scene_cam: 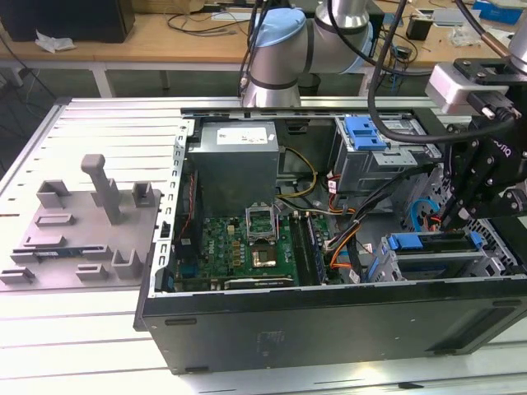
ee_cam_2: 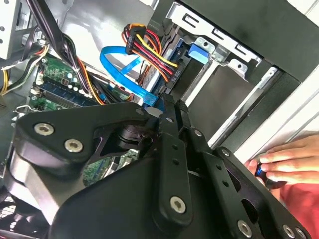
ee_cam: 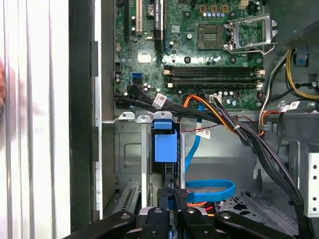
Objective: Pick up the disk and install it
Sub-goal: 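Insert the second disk wire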
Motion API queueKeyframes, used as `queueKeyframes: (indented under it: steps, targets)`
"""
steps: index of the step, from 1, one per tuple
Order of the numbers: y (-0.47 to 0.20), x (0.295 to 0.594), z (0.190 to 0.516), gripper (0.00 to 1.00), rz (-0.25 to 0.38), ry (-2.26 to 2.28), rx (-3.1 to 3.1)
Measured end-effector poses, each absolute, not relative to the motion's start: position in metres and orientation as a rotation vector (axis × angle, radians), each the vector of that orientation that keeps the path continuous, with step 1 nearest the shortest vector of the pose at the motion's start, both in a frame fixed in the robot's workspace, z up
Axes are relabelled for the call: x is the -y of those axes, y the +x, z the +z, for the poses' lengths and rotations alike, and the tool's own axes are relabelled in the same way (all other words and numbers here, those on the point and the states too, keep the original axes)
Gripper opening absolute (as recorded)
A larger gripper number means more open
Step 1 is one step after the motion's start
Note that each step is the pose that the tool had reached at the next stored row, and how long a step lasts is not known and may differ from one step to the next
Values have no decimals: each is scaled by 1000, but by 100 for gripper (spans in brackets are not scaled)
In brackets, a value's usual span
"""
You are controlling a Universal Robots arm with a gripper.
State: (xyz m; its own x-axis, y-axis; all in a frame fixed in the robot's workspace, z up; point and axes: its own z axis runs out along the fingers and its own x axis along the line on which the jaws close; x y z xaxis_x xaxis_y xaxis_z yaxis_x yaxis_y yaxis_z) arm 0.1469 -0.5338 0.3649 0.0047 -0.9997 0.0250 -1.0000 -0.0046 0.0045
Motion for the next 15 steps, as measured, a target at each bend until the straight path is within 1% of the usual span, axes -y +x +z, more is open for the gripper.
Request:
queueKeyframes:
  steps: [15]
  targets:
    - [147, 533, 362, 16, 23, 2260, 2153]
